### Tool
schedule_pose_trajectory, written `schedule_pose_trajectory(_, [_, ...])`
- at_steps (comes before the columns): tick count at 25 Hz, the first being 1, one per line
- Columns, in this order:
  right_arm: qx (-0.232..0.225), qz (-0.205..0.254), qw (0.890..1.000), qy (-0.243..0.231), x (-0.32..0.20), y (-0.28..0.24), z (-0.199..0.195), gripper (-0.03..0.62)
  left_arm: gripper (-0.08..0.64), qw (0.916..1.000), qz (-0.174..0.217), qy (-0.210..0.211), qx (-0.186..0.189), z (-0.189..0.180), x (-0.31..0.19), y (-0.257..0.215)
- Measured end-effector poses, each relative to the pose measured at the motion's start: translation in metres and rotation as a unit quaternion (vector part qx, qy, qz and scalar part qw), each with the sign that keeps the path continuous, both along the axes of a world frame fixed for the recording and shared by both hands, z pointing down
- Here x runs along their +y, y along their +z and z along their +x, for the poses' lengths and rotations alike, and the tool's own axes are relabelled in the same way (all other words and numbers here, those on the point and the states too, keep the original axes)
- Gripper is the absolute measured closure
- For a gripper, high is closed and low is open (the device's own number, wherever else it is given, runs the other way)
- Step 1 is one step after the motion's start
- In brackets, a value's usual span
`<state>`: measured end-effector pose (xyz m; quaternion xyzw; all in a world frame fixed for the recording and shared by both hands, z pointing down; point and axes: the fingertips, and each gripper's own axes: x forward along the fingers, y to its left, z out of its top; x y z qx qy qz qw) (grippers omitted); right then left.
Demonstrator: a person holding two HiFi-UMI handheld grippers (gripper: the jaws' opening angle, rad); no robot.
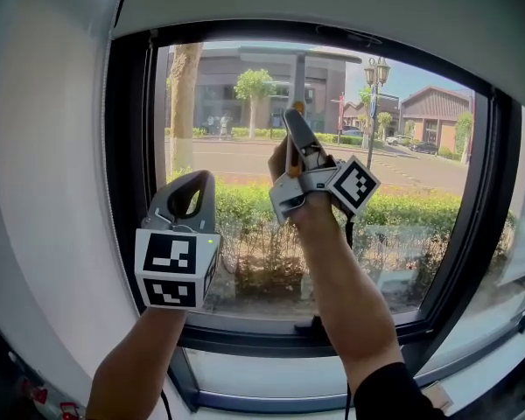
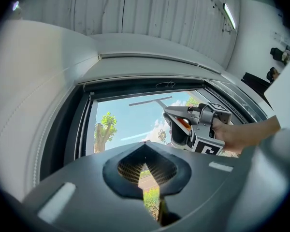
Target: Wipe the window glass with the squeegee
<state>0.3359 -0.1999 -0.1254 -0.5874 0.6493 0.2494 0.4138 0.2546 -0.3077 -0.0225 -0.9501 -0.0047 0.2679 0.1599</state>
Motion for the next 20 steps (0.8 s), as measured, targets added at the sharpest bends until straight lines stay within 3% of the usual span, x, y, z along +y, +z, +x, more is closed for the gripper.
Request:
schedule_pose_trajectory(6, [-0.008,0.000,1.000,-0.014,0.007,0.020,0.002,0.551,0.545,0.9993,-0.008,0.014,-0.033,0.023,0.009,0.021])
schedule_pose_trajectory(20, [-0.059,-0.034,0.997,-0.036,0.025,0.154,-0.007,0.551,0.545,0.9961,-0.030,0.043,-0.072,0.053,0.037,0.079])
